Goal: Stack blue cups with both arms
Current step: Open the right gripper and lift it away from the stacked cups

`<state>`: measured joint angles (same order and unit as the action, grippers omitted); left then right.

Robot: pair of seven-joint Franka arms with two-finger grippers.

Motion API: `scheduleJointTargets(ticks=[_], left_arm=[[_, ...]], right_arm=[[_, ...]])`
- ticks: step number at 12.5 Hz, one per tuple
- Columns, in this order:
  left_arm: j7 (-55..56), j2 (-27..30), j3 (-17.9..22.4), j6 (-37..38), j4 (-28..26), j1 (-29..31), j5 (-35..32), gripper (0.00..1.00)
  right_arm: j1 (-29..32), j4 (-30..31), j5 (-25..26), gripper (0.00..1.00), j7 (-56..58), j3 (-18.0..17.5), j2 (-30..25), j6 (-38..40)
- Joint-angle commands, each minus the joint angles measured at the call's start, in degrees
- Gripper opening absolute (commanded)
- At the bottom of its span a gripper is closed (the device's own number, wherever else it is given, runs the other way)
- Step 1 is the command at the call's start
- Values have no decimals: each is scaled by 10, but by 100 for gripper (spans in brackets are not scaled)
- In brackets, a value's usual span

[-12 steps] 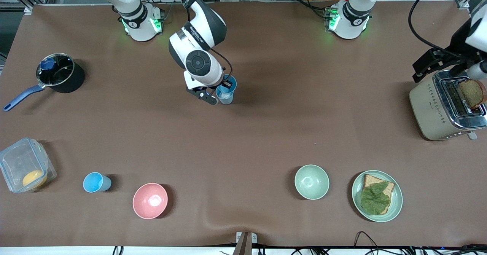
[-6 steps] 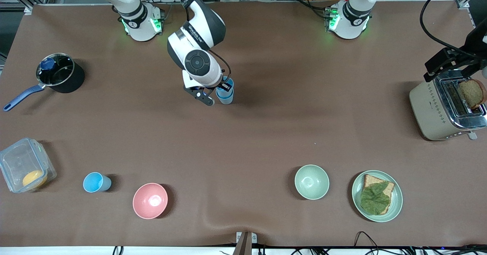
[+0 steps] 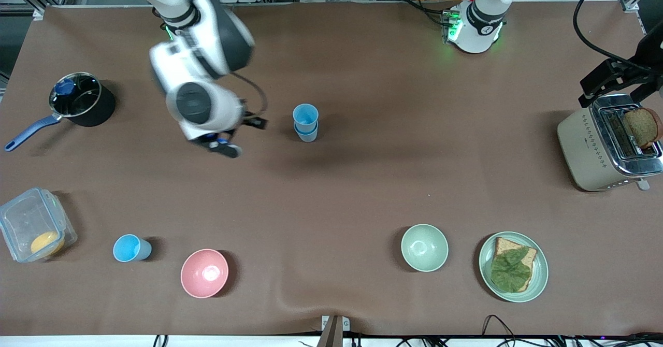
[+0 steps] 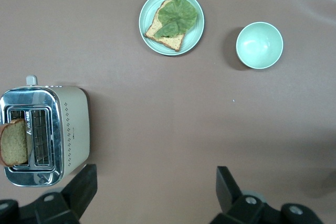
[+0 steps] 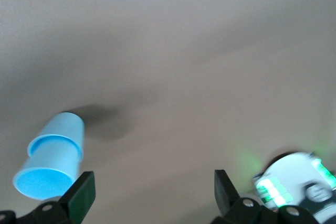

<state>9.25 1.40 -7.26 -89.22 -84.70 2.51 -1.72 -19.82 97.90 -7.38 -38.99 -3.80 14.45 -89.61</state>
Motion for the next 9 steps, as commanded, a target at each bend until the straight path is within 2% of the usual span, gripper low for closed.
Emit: scheduleJointTargets(ticks=[1, 2, 4, 6, 7, 9], left_arm=[[-15, 3, 2, 12, 6, -1, 11, 100], [-11, 4, 1, 12, 5, -5, 14, 100], [-17, 6, -8, 28, 1, 0, 14, 100], [-17, 6, -8, 33, 1, 0, 13, 100], [-17, 6, -7, 34, 2, 0, 13, 100], [-14, 5, -4, 34, 3, 0, 11, 100]], right_arm=[[95, 11, 3, 100, 152, -10, -55, 42], [142, 11, 3, 100, 208, -10, -79, 55], [192, 10, 16, 100, 287, -9, -132, 69], [203, -5, 83, 100, 307, -10, -183, 60], [203, -21, 104, 100, 326, -10, -191, 60], [234, -44, 103, 100, 400, -3, -190, 61]])
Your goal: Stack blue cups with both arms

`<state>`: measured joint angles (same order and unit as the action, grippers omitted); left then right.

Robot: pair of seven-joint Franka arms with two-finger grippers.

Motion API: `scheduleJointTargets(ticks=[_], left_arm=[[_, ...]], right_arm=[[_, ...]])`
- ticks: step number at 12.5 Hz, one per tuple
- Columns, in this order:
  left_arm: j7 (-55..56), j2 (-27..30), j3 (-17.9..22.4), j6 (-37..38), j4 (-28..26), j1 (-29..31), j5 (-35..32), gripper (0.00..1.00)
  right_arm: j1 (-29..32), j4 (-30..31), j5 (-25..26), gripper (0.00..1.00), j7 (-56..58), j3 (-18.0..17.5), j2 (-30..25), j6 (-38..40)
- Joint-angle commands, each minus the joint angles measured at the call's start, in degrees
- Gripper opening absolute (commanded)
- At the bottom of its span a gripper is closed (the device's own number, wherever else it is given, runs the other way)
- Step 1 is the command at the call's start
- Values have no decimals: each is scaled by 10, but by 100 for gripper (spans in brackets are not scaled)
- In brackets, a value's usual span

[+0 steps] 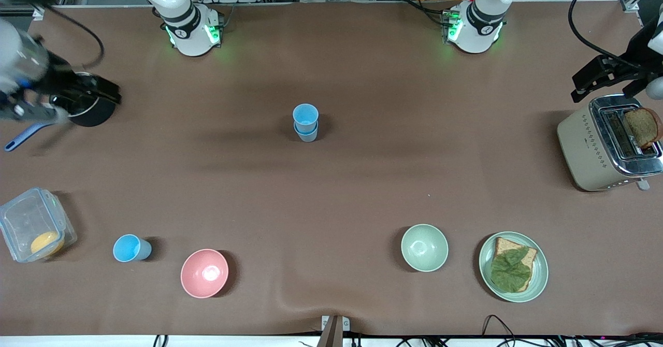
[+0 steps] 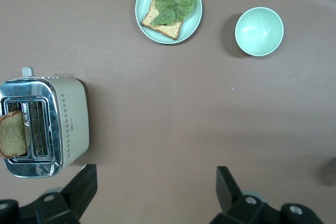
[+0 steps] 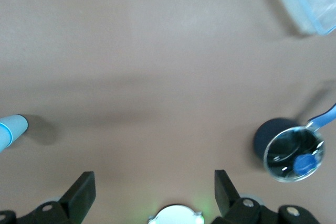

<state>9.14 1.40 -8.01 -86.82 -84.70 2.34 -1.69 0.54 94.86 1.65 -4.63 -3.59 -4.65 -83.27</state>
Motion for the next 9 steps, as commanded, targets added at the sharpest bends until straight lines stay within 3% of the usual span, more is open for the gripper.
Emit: scheduleJointTargets(ticks=[1, 5, 9], left_arm=[[-14, 2, 5, 10, 4, 4, 11, 100], [-13, -7, 5, 10, 4, 6, 5, 100], [-19, -23, 5, 6, 4, 14, 5, 100]], right_arm=[[35, -22, 13, 100, 107, -3, 1, -7], [53, -21, -1, 100, 151, 2, 0, -58], [52, -20, -31, 100, 55, 1, 3, -39]])
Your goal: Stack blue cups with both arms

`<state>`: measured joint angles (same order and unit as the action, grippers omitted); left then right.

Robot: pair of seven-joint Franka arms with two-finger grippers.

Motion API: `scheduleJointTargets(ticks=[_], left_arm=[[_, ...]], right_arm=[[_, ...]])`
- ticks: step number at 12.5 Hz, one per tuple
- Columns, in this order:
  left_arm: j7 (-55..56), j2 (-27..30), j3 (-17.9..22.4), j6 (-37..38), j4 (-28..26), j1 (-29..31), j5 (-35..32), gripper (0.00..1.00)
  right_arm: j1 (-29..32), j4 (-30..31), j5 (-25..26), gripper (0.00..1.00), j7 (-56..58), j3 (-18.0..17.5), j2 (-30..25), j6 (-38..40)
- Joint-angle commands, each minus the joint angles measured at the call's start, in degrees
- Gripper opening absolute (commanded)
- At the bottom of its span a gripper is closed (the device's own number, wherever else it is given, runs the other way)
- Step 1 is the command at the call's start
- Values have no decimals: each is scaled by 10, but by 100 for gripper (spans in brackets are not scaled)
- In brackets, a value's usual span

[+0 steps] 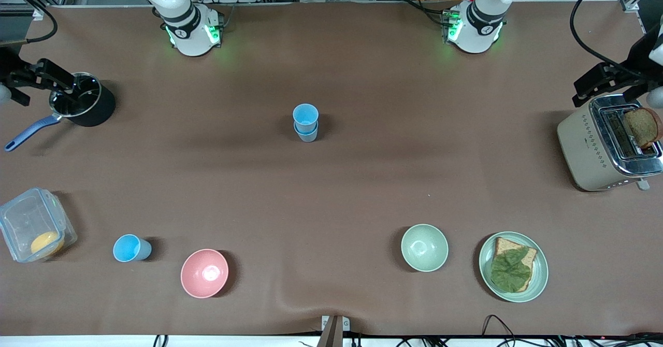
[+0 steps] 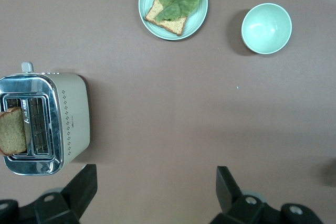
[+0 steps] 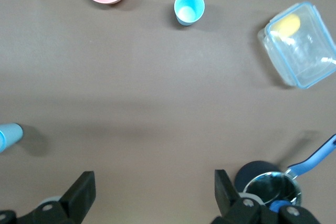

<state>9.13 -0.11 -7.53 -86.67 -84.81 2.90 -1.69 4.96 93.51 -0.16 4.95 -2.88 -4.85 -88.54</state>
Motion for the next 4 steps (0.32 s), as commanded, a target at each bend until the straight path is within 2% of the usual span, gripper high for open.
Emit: scheduleJointTargets(ticks=[1, 4], left_arm=[[-31, -12, 1, 5, 5, 10, 4, 100], [-48, -13, 1, 5, 4, 9, 5, 100]], right_arm=[[8, -7, -13, 100, -42, -7, 5, 15], [8, -6, -13, 100, -41, -7, 5, 27]])
